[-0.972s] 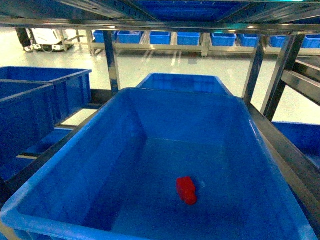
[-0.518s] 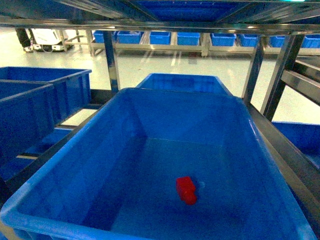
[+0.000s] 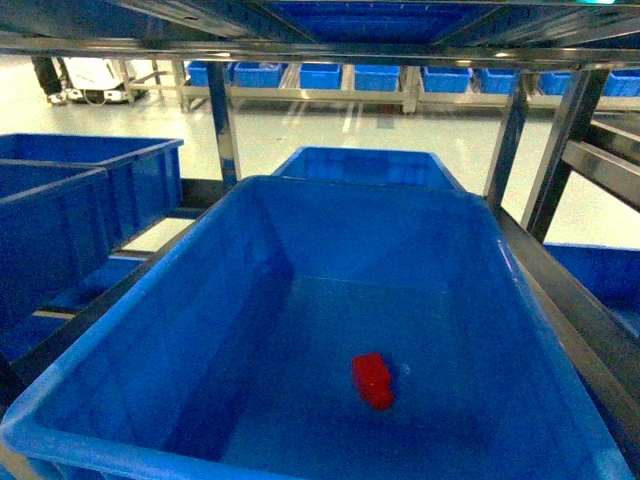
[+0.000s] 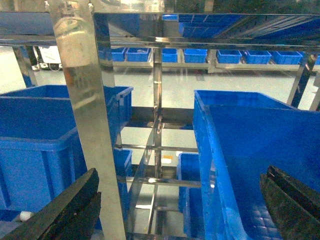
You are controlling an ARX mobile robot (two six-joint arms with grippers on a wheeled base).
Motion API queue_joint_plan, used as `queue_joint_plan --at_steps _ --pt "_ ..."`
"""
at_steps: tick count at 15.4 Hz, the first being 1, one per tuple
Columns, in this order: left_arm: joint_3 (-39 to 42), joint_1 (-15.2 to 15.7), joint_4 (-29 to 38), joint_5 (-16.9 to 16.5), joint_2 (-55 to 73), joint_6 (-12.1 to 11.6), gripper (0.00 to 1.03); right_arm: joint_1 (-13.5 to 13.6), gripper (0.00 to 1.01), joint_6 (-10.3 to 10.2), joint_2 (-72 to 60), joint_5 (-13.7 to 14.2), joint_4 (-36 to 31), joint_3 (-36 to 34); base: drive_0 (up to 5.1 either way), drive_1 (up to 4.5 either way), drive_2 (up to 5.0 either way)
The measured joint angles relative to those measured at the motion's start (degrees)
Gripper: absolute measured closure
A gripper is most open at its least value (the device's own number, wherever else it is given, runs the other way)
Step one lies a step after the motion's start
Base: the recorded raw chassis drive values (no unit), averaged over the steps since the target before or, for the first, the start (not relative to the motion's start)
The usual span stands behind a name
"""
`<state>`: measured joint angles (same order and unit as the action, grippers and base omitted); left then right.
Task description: Pick red block from blue box to shelf
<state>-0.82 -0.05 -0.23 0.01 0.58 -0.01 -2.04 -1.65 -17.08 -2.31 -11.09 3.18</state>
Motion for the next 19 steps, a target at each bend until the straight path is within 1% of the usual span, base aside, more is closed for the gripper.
queue_joint_plan --at_steps 1,2,3,7,8,9,10,11,12,18,19 --pt "0.0 0.0 0.0 0.0 0.0 0.0 0.05 -0.1 0.05 0.3 0.0 0.9 -0.8 -0.1 0.0 0.00 0.0" --pt "0.0 0.0 0.0 0.1 0.0 0.0 0.05 1.7 0.17 0.7 1.2 2.4 -1.6 -0.2 0.0 0.00 0.0" --pt "0.0 0.0 0.0 0.0 0.0 0.0 0.05 2.3 0.30 1.1 2.6 1.9 -1.1 -0.3 0.0 0.00 0.0" --pt "0.0 0.0 0.0 0.0 0.0 0.0 0.05 2.0 0.76 1.3 6.3 2.3 0.1 -2.4 0.0 0.00 0.0" --pt "0.0 0.0 0.0 0.0 0.0 0.0 0.05 2.0 0.89 1.3 7.2 2.3 1.1 -2.4 0.0 0.00 0.0" --pt "0.0 0.0 0.0 0.0 0.0 0.0 0.05 2.0 1.00 1.4 9.7 2.3 4.9 -2.3 0.0 0.00 0.0" --pt "0.0 0.0 0.0 0.1 0.0 0.0 0.05 2.0 0.99 1.4 15.6 2.3 11.7 -2.3 0.0 0.00 0.0" --pt "0.0 0.0 0.0 0.0 0.0 0.0 0.05 2.0 0.99 1.4 16.8 2.3 10.2 -2.2 0.0 0.00 0.0" --pt "0.0 0.0 0.1 0.0 0.0 0.0 0.05 2.0 0.99 1.4 16.8 2.3 11.6 -2.3 0.0 0.00 0.0" --pt "0.0 0.0 0.0 0.0 0.0 0.0 0.05 2.0 0.99 1.4 16.8 2.3 11.3 -2.3 0.0 0.00 0.0" --pt "0.0 0.0 0.0 0.0 0.0 0.0 0.05 2.0 0.98 1.5 16.8 2.3 11.3 -2.3 0.0 0.00 0.0"
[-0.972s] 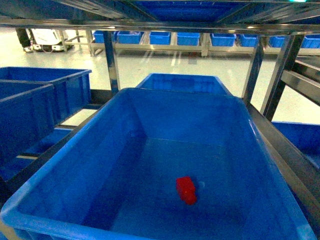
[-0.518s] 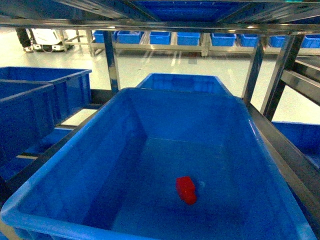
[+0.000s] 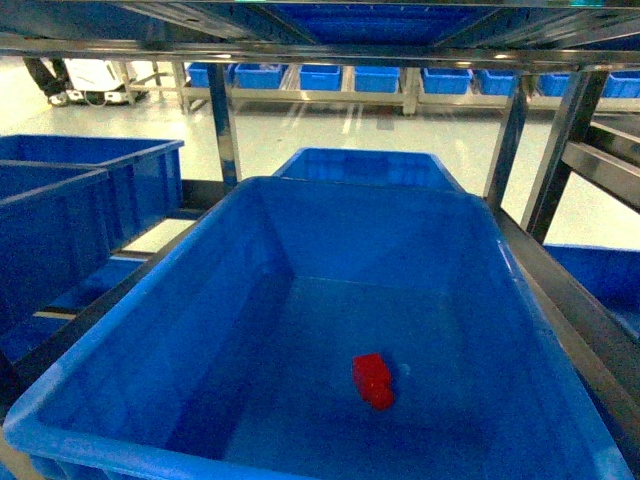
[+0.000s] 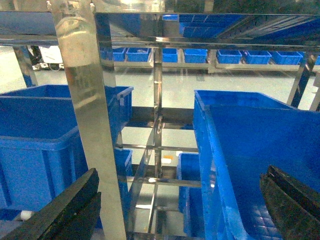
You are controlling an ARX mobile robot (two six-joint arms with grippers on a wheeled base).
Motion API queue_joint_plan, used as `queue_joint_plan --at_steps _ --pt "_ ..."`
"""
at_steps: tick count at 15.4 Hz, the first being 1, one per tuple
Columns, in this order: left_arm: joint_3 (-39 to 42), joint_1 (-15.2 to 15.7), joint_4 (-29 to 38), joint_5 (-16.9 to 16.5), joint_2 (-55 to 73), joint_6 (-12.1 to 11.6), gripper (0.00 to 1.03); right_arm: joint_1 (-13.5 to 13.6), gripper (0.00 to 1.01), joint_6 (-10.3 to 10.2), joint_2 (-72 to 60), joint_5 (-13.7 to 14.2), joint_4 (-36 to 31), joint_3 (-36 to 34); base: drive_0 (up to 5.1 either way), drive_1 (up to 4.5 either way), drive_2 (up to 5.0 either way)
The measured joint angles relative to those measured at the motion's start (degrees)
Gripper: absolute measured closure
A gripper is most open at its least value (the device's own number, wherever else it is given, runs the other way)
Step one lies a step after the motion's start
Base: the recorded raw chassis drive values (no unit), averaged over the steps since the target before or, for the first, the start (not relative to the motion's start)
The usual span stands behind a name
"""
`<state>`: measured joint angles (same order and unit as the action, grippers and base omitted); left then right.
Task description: Pick red block from blue box to shelf
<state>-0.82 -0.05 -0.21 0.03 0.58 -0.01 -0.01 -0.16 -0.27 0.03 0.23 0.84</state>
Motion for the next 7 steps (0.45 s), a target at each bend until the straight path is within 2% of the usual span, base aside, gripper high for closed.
queue_joint_plan --at_steps 3,7 --pt "0.0 0.0 0.0 0.0 0.0 0.0 0.05 0.0 0.51 0.0 0.0 0.0 0.0 0.0 0.0 0.00 0.0" --pt "0.0 0.0 0.0 0.0 0.0 0.0 0.05 0.0 0.01 0.0 0.0 0.0 0.0 0.0 0.0 0.00 0.0"
